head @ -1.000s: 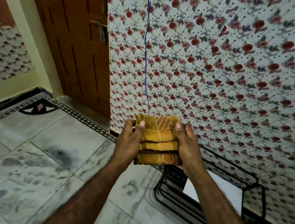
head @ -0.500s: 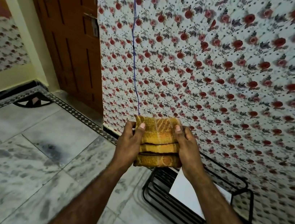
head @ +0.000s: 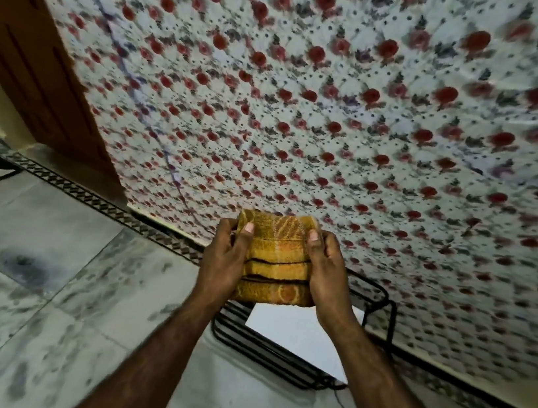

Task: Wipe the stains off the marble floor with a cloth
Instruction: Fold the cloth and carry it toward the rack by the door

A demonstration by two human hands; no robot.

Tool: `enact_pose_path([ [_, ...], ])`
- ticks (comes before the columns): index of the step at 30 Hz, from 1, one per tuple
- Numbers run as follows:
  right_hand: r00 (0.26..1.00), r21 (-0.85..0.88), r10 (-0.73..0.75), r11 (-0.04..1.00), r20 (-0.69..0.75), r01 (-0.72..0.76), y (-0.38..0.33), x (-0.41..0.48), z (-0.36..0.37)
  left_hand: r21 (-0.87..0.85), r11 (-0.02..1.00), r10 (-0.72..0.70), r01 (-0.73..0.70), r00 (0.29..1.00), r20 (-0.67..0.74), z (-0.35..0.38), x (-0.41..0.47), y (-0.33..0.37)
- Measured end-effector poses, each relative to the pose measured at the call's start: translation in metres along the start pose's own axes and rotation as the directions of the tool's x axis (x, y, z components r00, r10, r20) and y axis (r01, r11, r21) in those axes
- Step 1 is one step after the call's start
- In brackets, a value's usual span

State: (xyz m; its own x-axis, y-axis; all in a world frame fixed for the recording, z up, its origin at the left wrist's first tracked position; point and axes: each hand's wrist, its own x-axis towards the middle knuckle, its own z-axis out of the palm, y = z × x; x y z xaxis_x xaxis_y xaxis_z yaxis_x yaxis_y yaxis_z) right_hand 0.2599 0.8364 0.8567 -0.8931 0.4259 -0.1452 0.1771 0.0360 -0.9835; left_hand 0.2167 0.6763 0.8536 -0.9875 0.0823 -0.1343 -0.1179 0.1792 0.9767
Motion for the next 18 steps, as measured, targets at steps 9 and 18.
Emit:
enact_pose_path([
  [9, 0.966, 0.023, 0.078, 0.997, -0.245, -0.074, 0.057, 0.034, -0.088, 0.059, 0.998, 0.02, -0.036, 0.968, 0.252, 0.114, 0.043, -0.028],
  [18, 0.904, -0.025, 0.124, 0.989, -0.41, -0.147, 0.152, 0.059, -0.134, 0.11, 0.993, -0.011, -0.042, 0.899, 0.438, 0.199, 0.071, -0.117],
])
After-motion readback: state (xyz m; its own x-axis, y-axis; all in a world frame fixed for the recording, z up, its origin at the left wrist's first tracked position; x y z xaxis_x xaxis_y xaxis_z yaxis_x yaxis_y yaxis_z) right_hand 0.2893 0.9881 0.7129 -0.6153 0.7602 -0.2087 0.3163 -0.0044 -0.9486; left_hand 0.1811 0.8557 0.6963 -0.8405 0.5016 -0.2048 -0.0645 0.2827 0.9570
